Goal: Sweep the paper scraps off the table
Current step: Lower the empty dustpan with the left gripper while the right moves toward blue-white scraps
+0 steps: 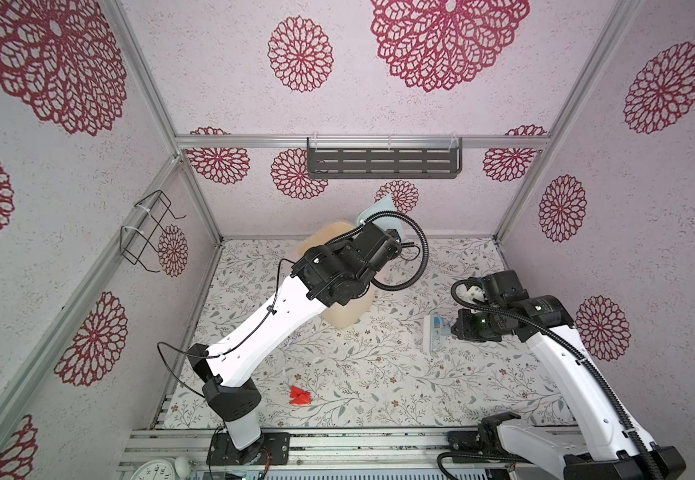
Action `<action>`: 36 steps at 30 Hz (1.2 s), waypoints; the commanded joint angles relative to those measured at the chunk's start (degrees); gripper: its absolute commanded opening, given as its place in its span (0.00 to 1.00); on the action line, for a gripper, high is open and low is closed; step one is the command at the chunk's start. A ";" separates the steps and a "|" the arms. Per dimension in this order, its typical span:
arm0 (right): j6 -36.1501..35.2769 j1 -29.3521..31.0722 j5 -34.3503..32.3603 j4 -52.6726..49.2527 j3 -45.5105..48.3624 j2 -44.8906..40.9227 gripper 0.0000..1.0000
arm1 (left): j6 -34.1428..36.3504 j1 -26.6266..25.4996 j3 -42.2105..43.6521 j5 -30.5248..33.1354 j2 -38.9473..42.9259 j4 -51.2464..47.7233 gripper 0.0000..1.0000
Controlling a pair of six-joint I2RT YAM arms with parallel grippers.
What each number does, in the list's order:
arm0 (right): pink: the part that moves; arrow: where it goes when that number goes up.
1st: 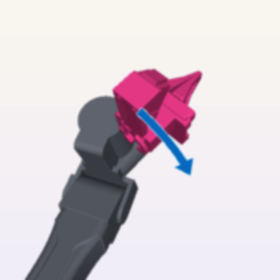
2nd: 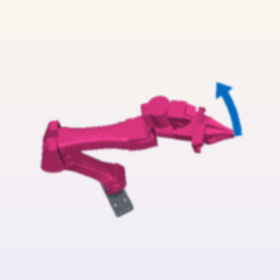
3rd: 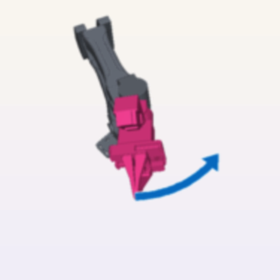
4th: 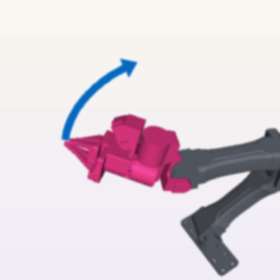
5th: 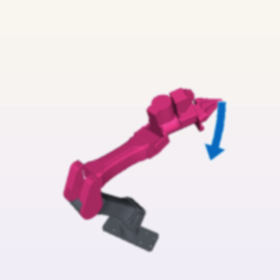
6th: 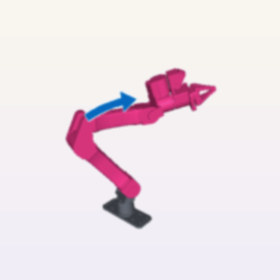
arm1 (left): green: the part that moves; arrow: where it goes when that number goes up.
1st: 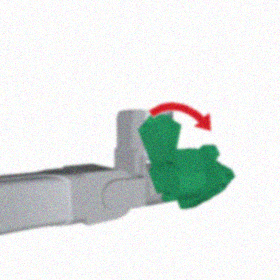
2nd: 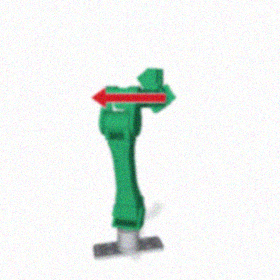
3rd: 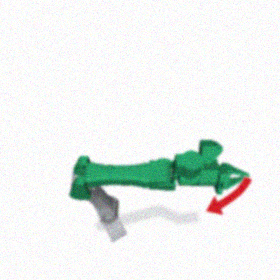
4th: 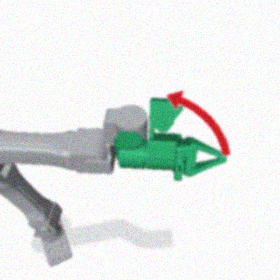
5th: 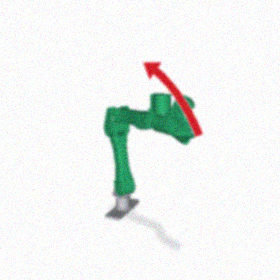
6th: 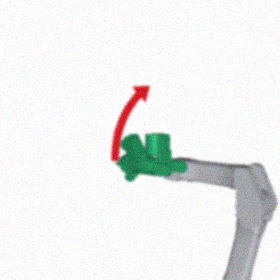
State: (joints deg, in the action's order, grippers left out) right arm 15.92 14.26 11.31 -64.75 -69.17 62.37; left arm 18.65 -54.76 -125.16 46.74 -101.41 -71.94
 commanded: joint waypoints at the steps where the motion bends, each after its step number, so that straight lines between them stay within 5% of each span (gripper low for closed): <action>1: -2.41 -0.37 -4.90 -2.81 -3.25 0.49 0.00 | -8.33 -2.05 -1.03 -9.40 -1.91 -3.90 0.00; 15: -7.50 -0.81 -22.38 -2.53 -8.79 6.82 0.00 | -21.56 -6.10 17.97 -30.42 2.72 4.16 0.00; 26: -8.82 -0.81 -21.95 7.42 -8.83 13.75 0.00 | -26.64 -6.94 35.65 -37.44 5.20 11.53 0.00; 36: -12.35 -0.81 -23.04 11.25 -10.37 19.60 0.00 | -28.26 -6.93 42.56 -40.05 4.46 15.11 0.00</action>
State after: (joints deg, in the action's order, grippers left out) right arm 5.54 13.74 -10.20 -55.53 -77.19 81.78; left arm -8.51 -61.32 -83.15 8.23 -98.04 -59.40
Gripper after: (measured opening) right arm 0.088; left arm 0.223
